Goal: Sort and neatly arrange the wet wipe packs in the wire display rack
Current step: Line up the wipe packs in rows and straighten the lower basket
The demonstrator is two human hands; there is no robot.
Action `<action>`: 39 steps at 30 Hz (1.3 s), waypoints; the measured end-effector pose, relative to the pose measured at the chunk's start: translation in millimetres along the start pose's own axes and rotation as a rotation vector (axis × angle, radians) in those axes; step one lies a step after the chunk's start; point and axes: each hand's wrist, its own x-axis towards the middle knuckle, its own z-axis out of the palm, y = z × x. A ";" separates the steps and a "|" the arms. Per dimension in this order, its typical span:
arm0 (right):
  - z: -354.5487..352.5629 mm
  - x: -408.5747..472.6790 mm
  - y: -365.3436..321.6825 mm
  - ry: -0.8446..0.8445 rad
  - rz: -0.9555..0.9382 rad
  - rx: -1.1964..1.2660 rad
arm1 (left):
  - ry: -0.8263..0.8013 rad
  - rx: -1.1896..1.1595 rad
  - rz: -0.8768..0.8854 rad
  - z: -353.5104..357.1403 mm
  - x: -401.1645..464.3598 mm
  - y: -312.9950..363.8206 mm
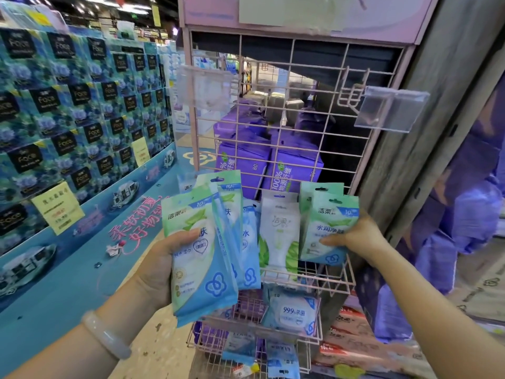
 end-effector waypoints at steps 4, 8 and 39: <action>0.9 -0.7 -6.0 -0.151 0.041 -0.097 | -0.018 -0.013 -0.023 0.6 2.4 -5.3; -4.5 -2.1 -13.3 0.019 -0.011 0.020 | -0.043 -0.010 -0.053 4.8 1.8 -8.0; 28.6 -107.3 -72.3 -0.022 -0.170 0.088 | -0.162 -0.034 -0.146 50.9 8.2 -49.7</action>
